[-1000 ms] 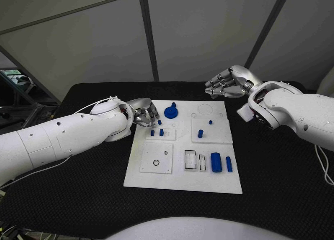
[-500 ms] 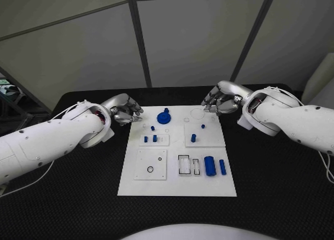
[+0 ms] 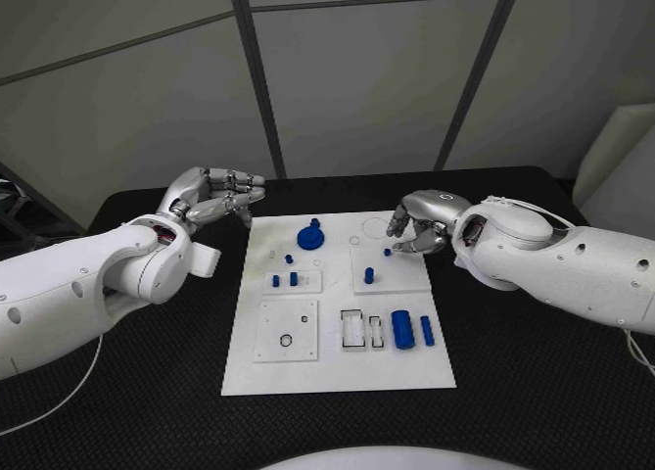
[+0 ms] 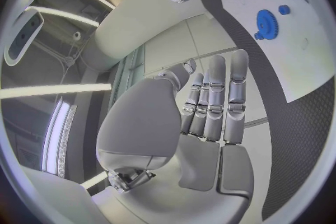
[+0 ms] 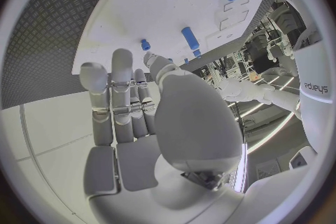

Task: Assemble the parts on the task board

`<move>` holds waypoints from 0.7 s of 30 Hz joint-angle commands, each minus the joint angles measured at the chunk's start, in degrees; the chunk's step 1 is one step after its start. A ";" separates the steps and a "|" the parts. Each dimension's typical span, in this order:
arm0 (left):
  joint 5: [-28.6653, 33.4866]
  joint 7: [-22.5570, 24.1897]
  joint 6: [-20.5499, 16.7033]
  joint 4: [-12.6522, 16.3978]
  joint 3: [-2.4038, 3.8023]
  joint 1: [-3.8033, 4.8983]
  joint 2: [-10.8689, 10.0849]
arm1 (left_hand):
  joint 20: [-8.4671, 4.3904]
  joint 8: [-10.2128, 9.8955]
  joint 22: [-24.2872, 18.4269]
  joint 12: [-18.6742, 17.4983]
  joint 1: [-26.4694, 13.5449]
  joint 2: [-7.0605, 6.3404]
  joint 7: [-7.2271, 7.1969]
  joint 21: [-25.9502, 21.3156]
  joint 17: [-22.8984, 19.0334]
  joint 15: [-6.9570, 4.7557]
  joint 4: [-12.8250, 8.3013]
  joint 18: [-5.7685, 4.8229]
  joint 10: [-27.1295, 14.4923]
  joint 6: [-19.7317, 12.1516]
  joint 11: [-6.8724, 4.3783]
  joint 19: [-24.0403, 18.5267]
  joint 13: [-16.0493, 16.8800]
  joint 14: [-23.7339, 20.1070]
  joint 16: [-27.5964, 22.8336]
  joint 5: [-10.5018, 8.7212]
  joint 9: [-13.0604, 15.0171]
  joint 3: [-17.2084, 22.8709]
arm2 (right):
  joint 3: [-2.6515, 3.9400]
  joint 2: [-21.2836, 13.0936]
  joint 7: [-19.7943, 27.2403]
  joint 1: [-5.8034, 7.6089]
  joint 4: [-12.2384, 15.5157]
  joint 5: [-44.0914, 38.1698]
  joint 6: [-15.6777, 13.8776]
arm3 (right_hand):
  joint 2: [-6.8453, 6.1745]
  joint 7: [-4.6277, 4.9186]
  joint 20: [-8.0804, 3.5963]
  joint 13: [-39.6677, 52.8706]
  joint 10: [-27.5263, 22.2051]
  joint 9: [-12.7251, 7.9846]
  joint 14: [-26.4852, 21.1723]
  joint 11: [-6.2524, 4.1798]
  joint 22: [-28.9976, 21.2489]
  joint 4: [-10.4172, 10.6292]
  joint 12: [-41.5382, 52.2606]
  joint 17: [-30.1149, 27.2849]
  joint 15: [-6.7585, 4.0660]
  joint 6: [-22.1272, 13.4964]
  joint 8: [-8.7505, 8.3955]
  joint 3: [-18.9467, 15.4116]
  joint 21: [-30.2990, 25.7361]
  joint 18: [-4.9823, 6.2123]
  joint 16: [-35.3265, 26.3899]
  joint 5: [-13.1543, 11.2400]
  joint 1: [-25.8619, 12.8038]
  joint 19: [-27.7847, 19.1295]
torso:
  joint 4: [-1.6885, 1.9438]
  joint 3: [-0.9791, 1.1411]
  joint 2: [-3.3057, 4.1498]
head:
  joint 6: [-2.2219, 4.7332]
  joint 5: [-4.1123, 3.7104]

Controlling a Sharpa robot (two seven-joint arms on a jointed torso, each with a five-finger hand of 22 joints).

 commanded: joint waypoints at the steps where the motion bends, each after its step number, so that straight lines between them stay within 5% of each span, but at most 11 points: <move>1: 11.78 6.65 1.49 0.71 0.06 0.05 -0.23 | 0.01 0.19 -0.09 0.17 -0.19 0.49 0.19 -0.21 -0.07 -0.01 -0.14 1.96 0.54 0.23 -0.09 -0.43 -0.02 0.20 0.33 -0.28 -0.04 0.04 | 0.00 0.49 -1.99 -0.34 0.02 -3.73 1.08 | -0.54 -0.11 0.48 -0.02 -0.50 -0.02 0.04 0.25 2.90 0.17 0.27 2.68 0.29 -0.43 -0.15 0.27 2.66 -0.76 2.90 -0.15 0.18 0.35 | 0.05 0.03 -0.01 | 0.02 0.02; 21: 13.86 6.98 1.57 1.37 0.06 0.04 -0.67 | 0.00 0.37 -0.10 0.55 -0.20 0.61 0.17 -0.26 -0.17 -0.04 -0.18 1.98 0.87 0.45 -0.16 -0.58 0.00 0.00 0.53 -0.28 0.00 -0.01 | -0.02 2.78 -1.50 -2.16 -1.35 -4.05 2.75 | 0.06 -0.10 0.70 -0.03 0.12 0.10 1.76 0.26 18.25 -0.38 0.79 20.62 0.36 0.11 0.02 3.48 15.85 -3.09 21.49 -0.85 1.41 4.44 | 0.01 0.09 0.04 | -0.38 0.42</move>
